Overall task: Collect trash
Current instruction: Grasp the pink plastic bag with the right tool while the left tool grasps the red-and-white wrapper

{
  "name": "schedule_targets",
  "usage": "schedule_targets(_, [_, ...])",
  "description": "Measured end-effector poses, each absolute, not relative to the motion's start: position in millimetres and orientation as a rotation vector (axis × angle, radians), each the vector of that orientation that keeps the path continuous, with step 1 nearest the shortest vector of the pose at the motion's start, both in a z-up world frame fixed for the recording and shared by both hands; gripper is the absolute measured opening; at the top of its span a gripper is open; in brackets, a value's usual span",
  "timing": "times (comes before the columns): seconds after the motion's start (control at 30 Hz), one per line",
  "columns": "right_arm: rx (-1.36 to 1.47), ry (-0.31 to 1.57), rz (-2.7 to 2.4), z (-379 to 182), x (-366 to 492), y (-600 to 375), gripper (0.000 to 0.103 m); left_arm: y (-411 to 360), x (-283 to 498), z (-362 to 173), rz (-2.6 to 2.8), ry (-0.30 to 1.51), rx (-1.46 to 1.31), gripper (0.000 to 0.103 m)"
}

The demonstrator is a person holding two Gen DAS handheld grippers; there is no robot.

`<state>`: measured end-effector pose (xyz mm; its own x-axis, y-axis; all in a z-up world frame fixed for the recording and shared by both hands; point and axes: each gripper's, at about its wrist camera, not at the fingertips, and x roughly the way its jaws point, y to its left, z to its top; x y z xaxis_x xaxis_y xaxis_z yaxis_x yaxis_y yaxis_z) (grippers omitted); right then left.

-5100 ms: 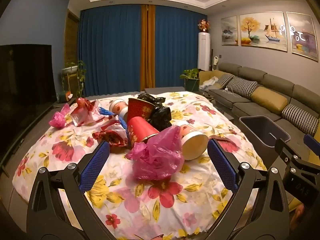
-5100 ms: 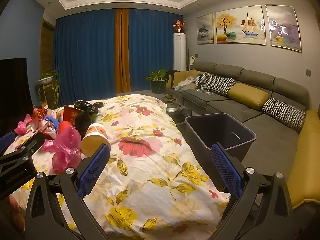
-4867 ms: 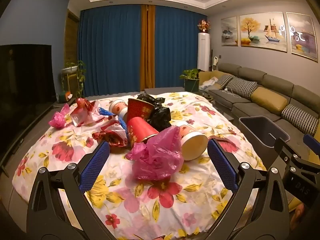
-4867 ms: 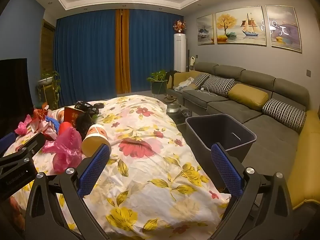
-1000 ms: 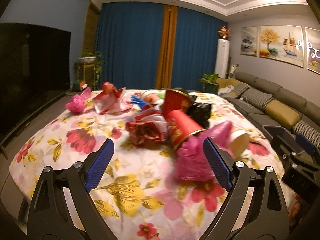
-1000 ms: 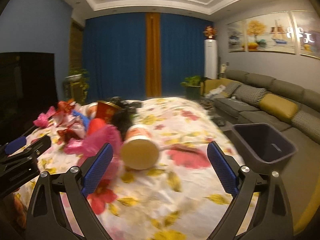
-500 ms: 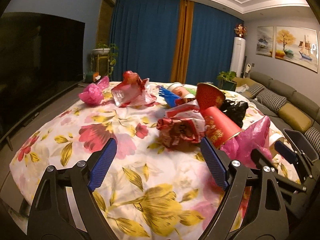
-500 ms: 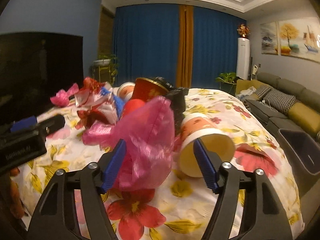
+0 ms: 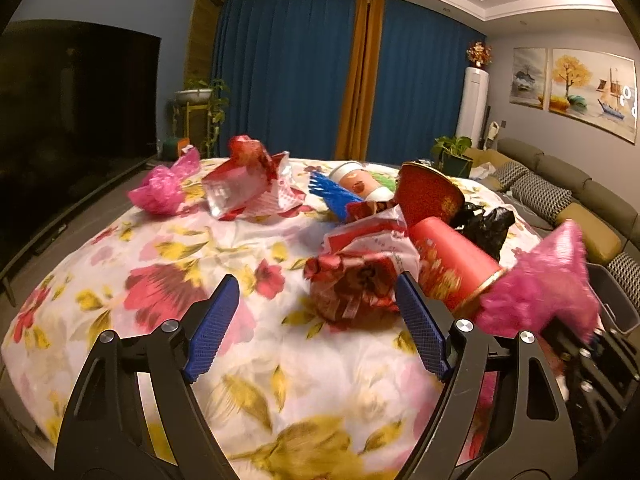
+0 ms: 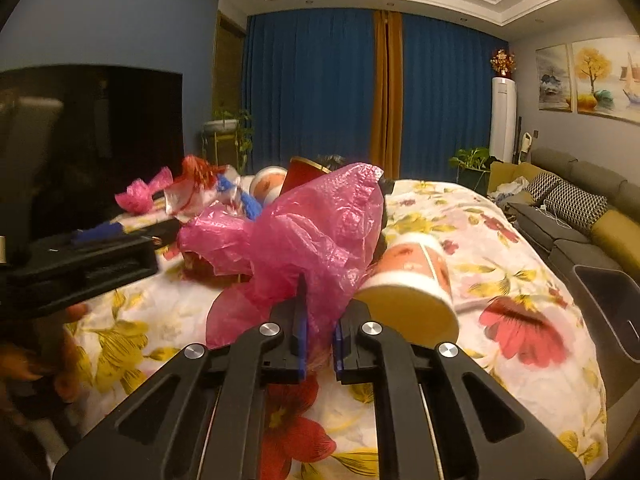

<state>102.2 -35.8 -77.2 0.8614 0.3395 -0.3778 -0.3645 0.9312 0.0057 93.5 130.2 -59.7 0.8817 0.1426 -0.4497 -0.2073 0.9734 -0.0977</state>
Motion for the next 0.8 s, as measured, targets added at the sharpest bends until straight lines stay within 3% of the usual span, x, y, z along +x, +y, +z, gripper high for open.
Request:
schedule_targets(0.13, [-0.051, 0.369, 0.369, -70, 99, -42, 0.011, 132, 117, -64, 0.169, 0.487, -0.13, 0.078])
schedule_targets(0.33, [-0.036, 0.353, 0.372, -65, 98, -49, 0.011, 143, 141, -81, 0.097, 0.595, -0.203, 0.047])
schedule_targets(0.4, [-0.041, 0.353, 0.373, -64, 97, -50, 0.011, 144, 141, -84, 0.075, 0.602, -0.218, 0.031])
schedule_targets(0.5, [-0.041, 0.353, 0.375, -63, 97, -50, 0.011, 145, 138, -85, 0.069, 0.592, -0.229, 0.023])
schedule_targets(0.57, [-0.037, 0.348, 0.376, -61, 96, -52, 0.01, 145, 134, -85, 0.079, 0.577, -0.237, 0.01])
schedule_targets(0.8, [-0.026, 0.318, 0.38, -52, 86, -55, 0.01, 150, 96, -63, 0.137, 0.494, -0.273, 0.008])
